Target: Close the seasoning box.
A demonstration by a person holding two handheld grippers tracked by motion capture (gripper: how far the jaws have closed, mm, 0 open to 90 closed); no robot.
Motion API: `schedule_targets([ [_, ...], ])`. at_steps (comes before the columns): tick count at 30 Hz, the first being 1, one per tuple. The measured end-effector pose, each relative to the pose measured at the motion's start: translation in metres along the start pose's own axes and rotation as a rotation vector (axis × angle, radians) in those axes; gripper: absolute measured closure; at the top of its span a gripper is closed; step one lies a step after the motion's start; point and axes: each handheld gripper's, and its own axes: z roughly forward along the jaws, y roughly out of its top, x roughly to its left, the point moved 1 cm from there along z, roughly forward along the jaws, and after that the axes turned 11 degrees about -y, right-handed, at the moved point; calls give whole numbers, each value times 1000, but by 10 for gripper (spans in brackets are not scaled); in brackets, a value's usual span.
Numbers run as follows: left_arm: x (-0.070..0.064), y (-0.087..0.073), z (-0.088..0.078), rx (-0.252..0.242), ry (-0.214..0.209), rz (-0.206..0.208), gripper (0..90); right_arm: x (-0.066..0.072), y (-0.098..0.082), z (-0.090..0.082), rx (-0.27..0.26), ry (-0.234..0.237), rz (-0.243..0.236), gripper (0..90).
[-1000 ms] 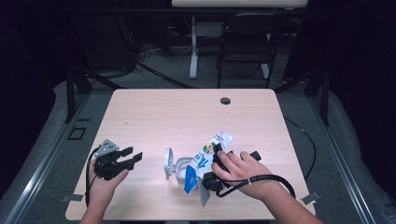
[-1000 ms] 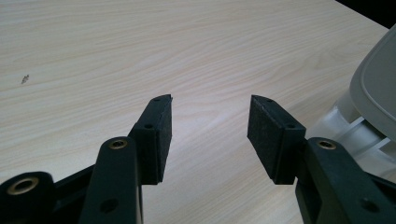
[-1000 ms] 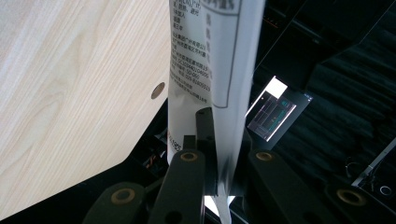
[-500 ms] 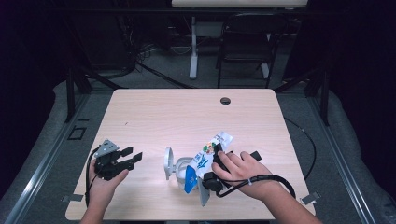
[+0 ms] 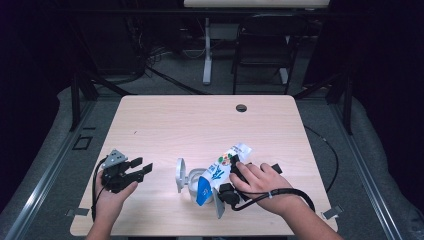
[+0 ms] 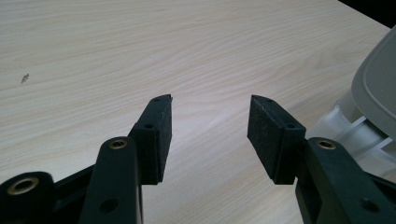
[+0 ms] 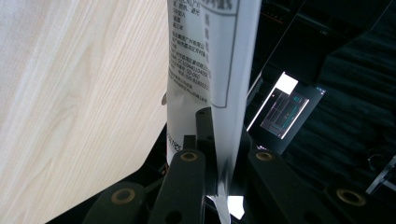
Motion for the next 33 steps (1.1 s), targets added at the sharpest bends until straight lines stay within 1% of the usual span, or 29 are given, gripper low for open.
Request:
schedule_targets([
  [2,-1,0,1,1,0,-1,505,1,-1,-1,8,2,21,879],
  [3,-1,0,1,1,0,-1,505,1,-1,-1,8,2,21,879],
  [4,-1,0,1,2,-2,2,505,3,-2,-1,9,6,51,879],
  [6,-1,0,1,3,-2,5,505,5,-2,-2,13,10,61,879],
  [7,-2,0,1,5,-2,3,505,7,-3,-2,10,18,88,878],
  [8,-2,0,2,6,-1,2,505,7,-4,-3,12,23,101,878],
  [11,-2,0,3,10,-5,7,505,10,-7,-3,17,45,175,878],
  [12,-2,0,3,9,-5,7,505,10,-7,-4,26,50,186,879],
  [13,-2,0,3,9,-5,7,505,12,-8,-3,22,53,213,879],
  [14,-2,0,4,9,-5,4,505,12,-8,-3,22,53,213,879],
  [15,-2,0,4,11,-6,7,505,14,-8,-4,27,65,245,879],
  [18,-3,0,4,12,-7,7,505,16,-9,-5,25,68,287,881],
  [19,-3,0,3,14,-5,7,505,18,-10,-4,16,71,319,882],
  [20,-4,0,3,7,-6,8,505,18,-10,-5,21,73,329,883],
  [21,-4,1,3,7,-6,13,505,20,-11,-4,16,80,369,883],
  [22,-4,1,3,8,-7,16,505,21,-12,-4,13,77,393,883],
  [24,-4,0,3,9,-7,14,505,24,-13,-3,12,87,447,884],
  [25,-4,0,3,9,-7,14,505,25,-14,-4,27,98,466,884],
  [27,-4,0,4,12,-4,10,505,29,-15,-2,15,111,532,884],
  [28,-4,0,4,12,-4,10,505,29,-15,-2,15,111,532,884],
  [29,-4,0,4,12,-6,12,505,34,-17,-1,11,125,598,885],
  [31,-4,0,4,12,-7,13,505,36,-21,0,13,143,649,885],
  [32,-4,0,4,12,-7,13,505,36,-21,0,13,143,649,885],
  [33,-5,0,4,12,-6,16,505,39,-25,0,11,156,701,886],
])
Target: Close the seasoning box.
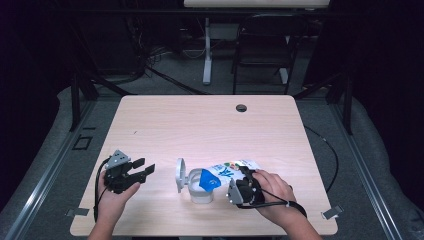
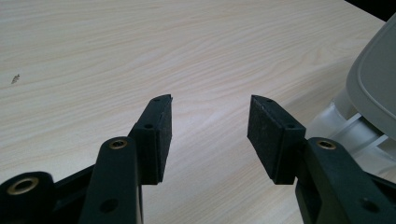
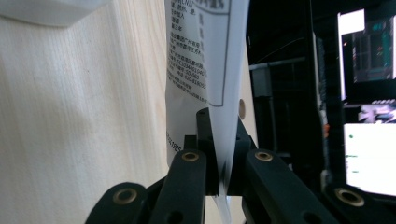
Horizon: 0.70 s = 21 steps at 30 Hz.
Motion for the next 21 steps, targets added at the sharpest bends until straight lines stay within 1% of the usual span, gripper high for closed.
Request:
schedule_targets([
  [2,0,0,0,1,1,0,505,0,-4,1,-8,19,64,886],
  [5,1,0,0,1,2,-4,505,0,-6,0,-10,37,121,886],
  [6,1,-1,0,-1,2,-6,505,1,-6,0,-21,45,145,886],
  [8,1,-1,0,0,2,-5,505,1,-6,0,-18,48,154,886],
  [9,1,-1,1,2,2,-6,505,2,-6,0,-32,61,208,886],
  [11,1,-1,1,2,3,-6,505,2,-6,0,-41,71,249,886],
  [15,1,-1,1,0,2,-10,505,1,-6,0,-44,93,297,886],
  [18,0,-1,1,-3,-1,-7,505,2,-6,1,-69,112,362,886],
  [19,0,-1,1,-2,0,-7,505,2,-7,1,-66,119,374,886],
  [21,0,0,0,-3,-1,-7,505,3,-8,2,-82,130,424,885],
])
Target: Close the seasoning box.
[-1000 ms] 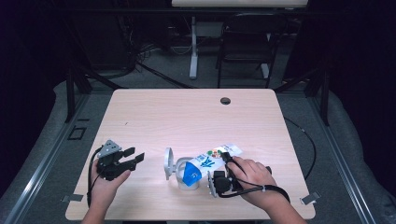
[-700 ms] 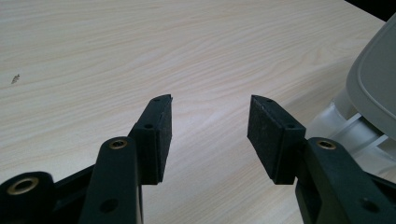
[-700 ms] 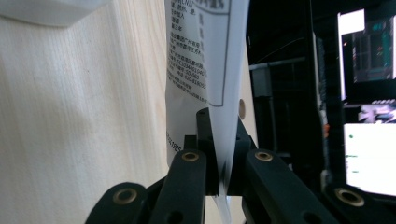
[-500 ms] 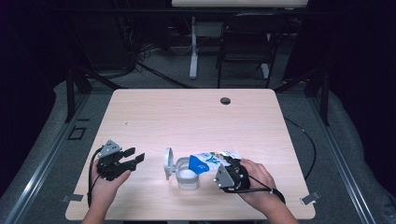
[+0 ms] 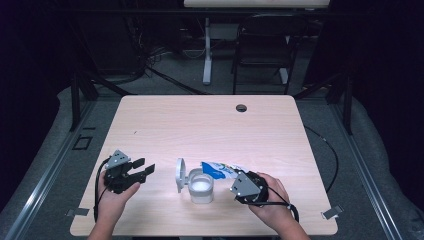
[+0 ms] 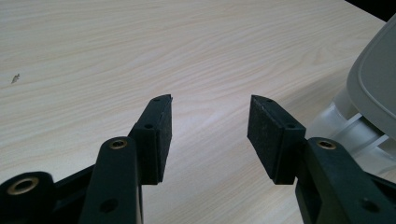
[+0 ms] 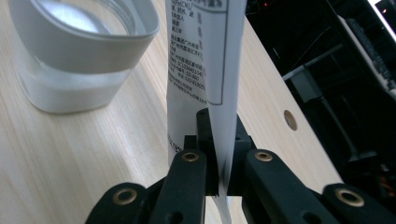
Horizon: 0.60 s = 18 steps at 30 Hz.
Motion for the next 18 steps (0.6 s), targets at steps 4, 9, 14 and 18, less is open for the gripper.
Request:
schedule_targets([
  [4,0,0,0,0,-1,3,505,-4,-9,2,-9,13,140,884],
  [9,0,1,-1,0,0,6,505,-9,-23,4,-7,21,295,883],
  [14,0,1,-1,0,3,3,505,-13,-36,7,-11,2,420,883],
  [18,0,0,-1,0,3,3,505,-15,-43,10,4,1,466,887],
])
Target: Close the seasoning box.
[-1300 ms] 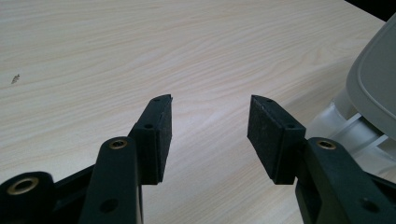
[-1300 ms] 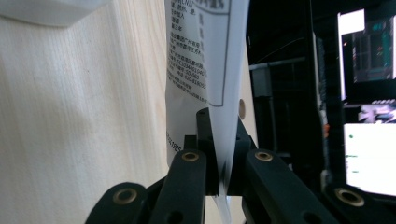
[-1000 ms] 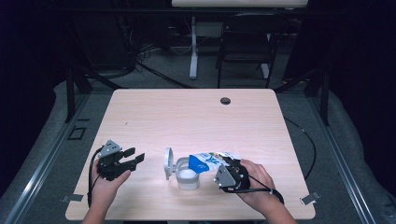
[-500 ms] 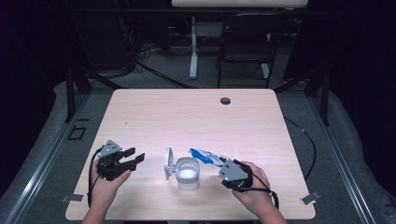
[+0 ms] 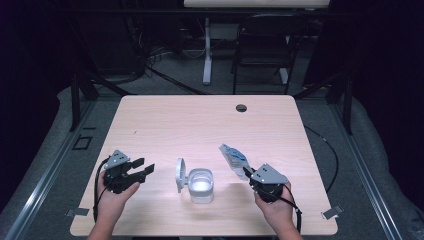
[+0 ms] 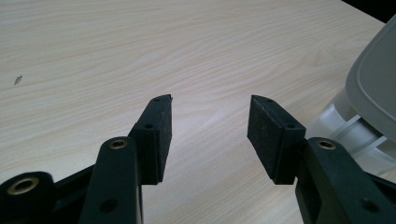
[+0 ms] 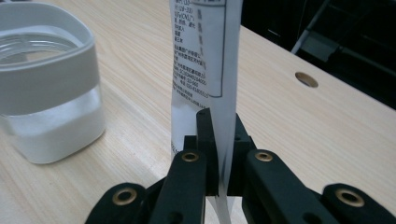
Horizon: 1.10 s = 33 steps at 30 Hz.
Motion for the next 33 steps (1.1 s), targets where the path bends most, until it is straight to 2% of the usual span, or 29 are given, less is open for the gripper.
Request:
schedule_targets([
  [6,-3,1,1,4,1,6,505,-9,-12,15,46,-69,69,888],
  [9,-3,1,2,2,-1,8,505,-14,-16,19,63,-87,91,887],
  [10,-3,1,2,4,-2,10,505,-17,-20,24,82,-110,106,887],
  [11,-3,1,2,4,-2,10,505,-17,-20,24,82,-110,106,887],
  [13,-3,0,3,6,-2,11,505,-20,-25,32,133,-128,110,887],
  [16,-3,0,3,5,-2,9,506,-22,-28,38,148,-148,122,887],
  [18,-2,0,2,11,0,10,505,-22,-30,40,148,-142,147,886],
  [21,-2,0,3,10,1,8,505,-23,-30,41,147,-141,157,884],
  [33,-3,0,3,8,-3,13,507,-23,-33,35,118,-104,148,824],
])
